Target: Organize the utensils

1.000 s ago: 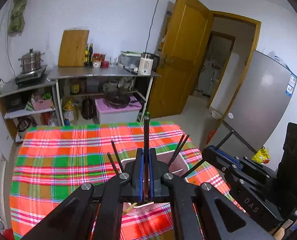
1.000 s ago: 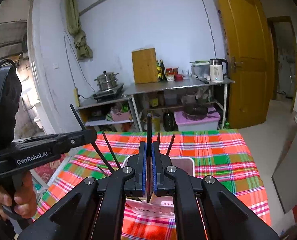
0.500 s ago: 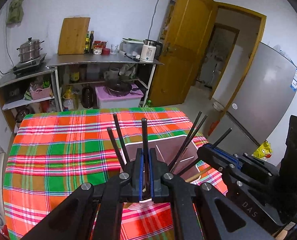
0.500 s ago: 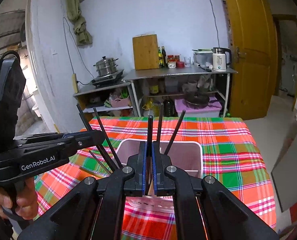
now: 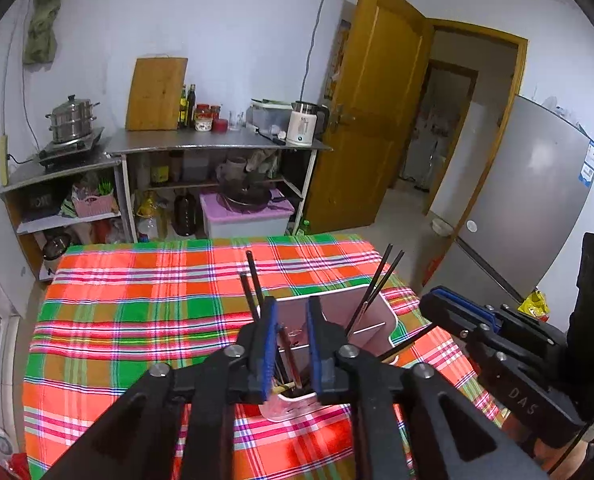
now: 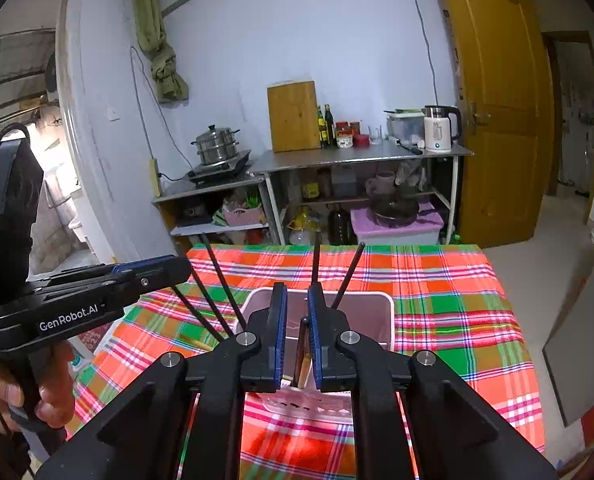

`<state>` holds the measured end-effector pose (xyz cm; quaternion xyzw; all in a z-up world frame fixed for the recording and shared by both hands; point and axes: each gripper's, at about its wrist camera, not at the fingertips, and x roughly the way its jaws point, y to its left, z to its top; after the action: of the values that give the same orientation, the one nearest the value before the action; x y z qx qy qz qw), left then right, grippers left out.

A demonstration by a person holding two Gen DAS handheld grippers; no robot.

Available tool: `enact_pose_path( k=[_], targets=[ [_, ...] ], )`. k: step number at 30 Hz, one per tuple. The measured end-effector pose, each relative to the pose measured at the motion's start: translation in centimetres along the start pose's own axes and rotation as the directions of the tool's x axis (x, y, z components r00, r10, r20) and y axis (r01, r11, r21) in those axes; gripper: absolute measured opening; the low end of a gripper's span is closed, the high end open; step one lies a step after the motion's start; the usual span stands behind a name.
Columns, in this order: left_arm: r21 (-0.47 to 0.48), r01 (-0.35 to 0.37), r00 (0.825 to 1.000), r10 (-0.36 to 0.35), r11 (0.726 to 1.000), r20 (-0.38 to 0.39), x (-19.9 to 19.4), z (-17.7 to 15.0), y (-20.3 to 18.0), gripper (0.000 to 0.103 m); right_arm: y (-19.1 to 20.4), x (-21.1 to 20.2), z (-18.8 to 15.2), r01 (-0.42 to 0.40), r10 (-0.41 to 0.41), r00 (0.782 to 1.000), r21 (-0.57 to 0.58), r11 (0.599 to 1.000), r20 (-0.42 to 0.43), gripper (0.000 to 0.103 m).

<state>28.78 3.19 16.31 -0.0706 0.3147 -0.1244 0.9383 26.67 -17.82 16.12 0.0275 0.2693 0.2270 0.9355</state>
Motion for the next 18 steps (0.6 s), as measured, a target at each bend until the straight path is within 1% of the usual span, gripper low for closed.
enact_pose_path(
  k=[12,18],
  targets=[
    [-0.012,-0.022,0.998,0.023,1.000,0.054,-5.0,-0.9,-0.4,0.018,0.5,-4.9,-0.6,0.004,-0.005,0.998,0.012,1.000,0.057,0.011],
    [-0.002,-0.029,0.996,0.029,1.000,0.087,-7.5,-3.3,-2.1,0.018,1.3,-7.2,-2.1,0.000,0.000,0.997,0.007,1.000,0.073,0.012]
  ],
)
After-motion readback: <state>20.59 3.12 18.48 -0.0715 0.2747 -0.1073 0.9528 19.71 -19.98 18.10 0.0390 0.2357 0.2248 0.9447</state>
